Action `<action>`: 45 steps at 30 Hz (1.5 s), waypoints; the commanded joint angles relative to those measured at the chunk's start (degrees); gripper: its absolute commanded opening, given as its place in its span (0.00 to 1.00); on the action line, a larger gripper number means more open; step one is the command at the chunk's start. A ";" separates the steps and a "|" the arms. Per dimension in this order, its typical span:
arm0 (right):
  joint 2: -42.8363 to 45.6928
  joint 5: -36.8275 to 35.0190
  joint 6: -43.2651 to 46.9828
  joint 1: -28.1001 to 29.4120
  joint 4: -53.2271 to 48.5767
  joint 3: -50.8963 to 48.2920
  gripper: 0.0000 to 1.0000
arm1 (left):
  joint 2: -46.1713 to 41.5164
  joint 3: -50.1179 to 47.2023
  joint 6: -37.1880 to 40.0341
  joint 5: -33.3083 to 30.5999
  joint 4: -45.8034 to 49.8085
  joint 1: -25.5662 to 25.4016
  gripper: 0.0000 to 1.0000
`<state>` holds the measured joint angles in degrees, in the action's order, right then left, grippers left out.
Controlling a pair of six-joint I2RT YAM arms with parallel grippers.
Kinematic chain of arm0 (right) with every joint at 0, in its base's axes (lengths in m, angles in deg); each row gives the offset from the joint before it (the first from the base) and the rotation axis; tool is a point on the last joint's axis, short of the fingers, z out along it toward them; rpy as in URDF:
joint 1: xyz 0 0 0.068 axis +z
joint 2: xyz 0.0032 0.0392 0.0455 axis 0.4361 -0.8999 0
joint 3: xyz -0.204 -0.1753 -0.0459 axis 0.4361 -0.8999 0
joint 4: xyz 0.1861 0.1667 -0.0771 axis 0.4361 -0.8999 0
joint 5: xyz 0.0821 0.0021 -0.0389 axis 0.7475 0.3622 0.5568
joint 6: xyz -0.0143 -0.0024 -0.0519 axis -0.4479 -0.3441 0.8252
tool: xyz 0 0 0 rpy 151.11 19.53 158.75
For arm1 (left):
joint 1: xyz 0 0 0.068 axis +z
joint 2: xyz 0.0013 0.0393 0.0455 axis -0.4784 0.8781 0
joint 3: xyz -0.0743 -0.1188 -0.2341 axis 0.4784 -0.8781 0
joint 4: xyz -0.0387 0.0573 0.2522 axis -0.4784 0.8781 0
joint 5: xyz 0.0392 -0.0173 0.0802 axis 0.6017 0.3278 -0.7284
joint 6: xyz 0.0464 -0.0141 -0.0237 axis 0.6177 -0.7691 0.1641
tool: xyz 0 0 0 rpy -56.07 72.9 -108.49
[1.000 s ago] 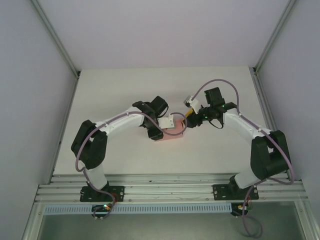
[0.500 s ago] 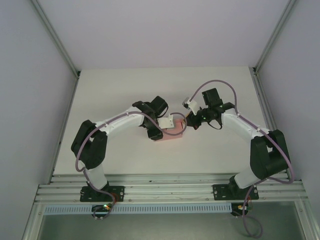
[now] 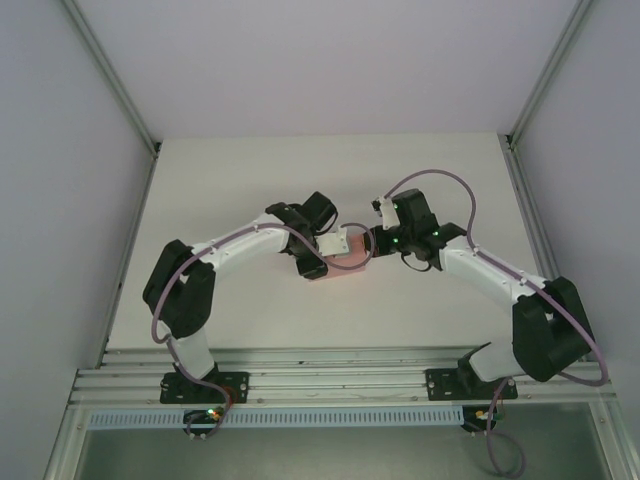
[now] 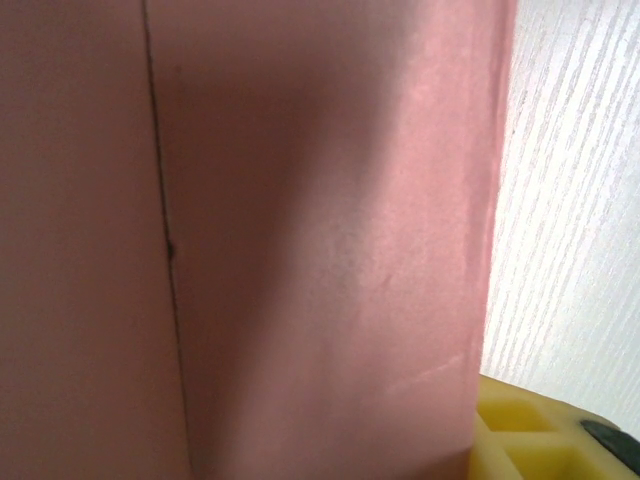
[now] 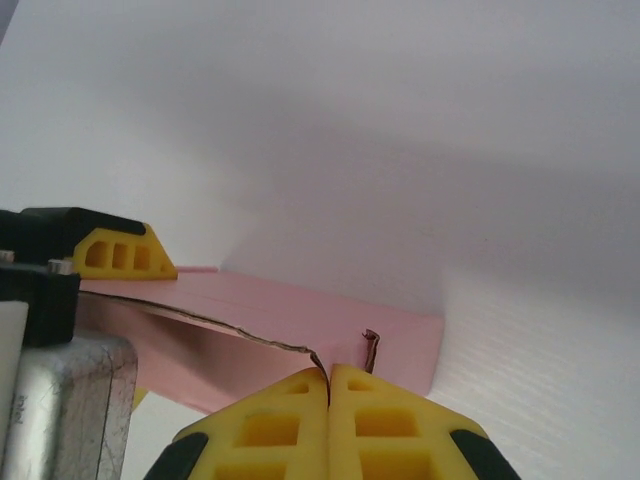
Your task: Assemble paper box
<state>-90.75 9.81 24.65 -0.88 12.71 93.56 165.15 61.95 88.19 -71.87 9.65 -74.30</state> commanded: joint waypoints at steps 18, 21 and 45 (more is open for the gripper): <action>4.28 -6.42 -5.17 3.92 16.89 -13.47 0.00 | 2.45 2.31 -2.11 -0.03 -4.61 -0.44 0.45; 5.56 -10.61 -2.06 4.43 16.48 -14.78 0.00 | 2.08 2.26 -2.29 -0.21 -4.88 -0.52 0.48; 5.78 -24.89 -2.75 10.20 10.41 -10.97 0.00 | -11.98 -4.20 -15.52 -9.21 -10.89 -1.51 1.00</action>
<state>-84.35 -12.90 22.77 8.63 27.62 81.65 157.06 60.73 79.97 -76.28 0.32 -75.85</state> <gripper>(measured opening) 0.039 0.997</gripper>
